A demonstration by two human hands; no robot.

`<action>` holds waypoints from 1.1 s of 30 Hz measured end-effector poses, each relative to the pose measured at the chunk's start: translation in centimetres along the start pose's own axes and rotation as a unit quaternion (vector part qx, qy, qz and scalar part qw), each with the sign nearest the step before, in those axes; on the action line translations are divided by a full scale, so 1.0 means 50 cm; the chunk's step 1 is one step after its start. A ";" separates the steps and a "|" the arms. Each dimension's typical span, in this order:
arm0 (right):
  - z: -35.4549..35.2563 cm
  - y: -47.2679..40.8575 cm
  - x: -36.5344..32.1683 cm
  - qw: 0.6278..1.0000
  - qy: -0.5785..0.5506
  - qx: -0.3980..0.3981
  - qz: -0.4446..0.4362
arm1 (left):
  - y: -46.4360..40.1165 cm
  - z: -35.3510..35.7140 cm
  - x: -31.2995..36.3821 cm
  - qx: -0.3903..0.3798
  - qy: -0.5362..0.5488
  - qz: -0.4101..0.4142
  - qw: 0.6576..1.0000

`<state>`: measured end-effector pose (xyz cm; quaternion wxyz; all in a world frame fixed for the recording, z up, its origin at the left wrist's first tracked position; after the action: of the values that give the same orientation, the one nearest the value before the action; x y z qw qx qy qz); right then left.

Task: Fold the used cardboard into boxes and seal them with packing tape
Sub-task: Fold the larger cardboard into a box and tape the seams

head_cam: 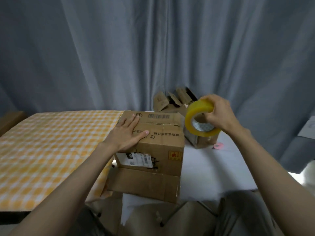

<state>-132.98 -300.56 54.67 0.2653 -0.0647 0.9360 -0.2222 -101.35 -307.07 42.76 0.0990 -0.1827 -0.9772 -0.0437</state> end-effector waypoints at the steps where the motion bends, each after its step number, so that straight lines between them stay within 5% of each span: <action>1: 0.002 0.009 0.013 0.999 0.030 -0.013 0.001 | -0.002 0.001 0.003 -0.002 -0.003 0.004 1.000; 16: 0.114 0.071 0.113 0.998 0.022 -0.060 0.022 | -0.011 0.005 -0.001 0.014 -0.011 0.004 1.000; 23: 0.198 0.085 0.142 0.992 -0.073 -0.087 0.051 | -0.015 -0.011 0.016 -0.022 -0.022 -0.013 0.999; 28: 0.212 0.082 0.162 0.989 -0.106 -0.070 0.070 | -0.055 -0.042 0.172 0.043 -0.064 0.037 0.996; 33: 0.216 0.078 0.162 0.988 -0.133 -0.054 0.051 | -0.096 0.038 0.309 -0.015 -0.045 0.098 0.994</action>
<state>-134.20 -303.13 40.91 0.3947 -0.0603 0.9050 -0.1467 -117.57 -305.94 43.92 0.0558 -0.2804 -0.9574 -0.0399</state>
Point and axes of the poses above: each hand's wrist, its own y-axis away from the middle knuckle, its own z-axis out of the palm, x = y × z, the point moved 10 cm from there along -y, towards the middle knuckle, and after that the axes turned 7 degrees about -x, right-handed, at the moved point
